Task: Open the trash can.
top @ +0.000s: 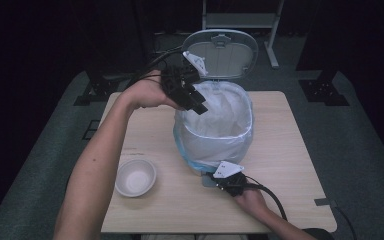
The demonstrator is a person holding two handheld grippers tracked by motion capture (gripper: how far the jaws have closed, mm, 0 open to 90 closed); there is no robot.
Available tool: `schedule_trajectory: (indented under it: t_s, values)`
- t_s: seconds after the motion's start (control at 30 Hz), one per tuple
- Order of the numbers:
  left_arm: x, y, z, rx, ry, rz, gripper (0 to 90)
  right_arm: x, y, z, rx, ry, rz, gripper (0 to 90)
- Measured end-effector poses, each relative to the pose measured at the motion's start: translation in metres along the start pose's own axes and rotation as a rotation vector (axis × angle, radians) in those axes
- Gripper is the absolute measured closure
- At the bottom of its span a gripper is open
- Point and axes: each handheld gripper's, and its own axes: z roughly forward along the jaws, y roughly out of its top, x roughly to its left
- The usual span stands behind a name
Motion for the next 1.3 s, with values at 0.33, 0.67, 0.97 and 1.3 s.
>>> schedule_trajectory:
  t_s: [0.33, 0.67, 0.97, 1.3]
  values:
    - [-0.011, -0.022, -0.011, -0.029, 0.006, 0.006, 53.1, 0.001, 0.001, 0.000, 0.004, -0.007, -0.009, 90.0]
    - [-0.021, -0.040, -0.024, -0.056, 0.025, 0.000, 48.9, 0.002, 0.001, 0.000, 0.010, -0.015, -0.031, 90.0]
    - [-0.028, -0.062, -0.031, -0.086, 0.035, -0.013, 46.9, 0.002, 0.001, 0.000, 0.010, -0.014, -0.027, 90.0]
    - [-0.034, -0.079, -0.036, -0.111, 0.044, -0.014, 44.0, 0.002, 0.001, 0.000, 0.009, -0.015, -0.025, 90.0]
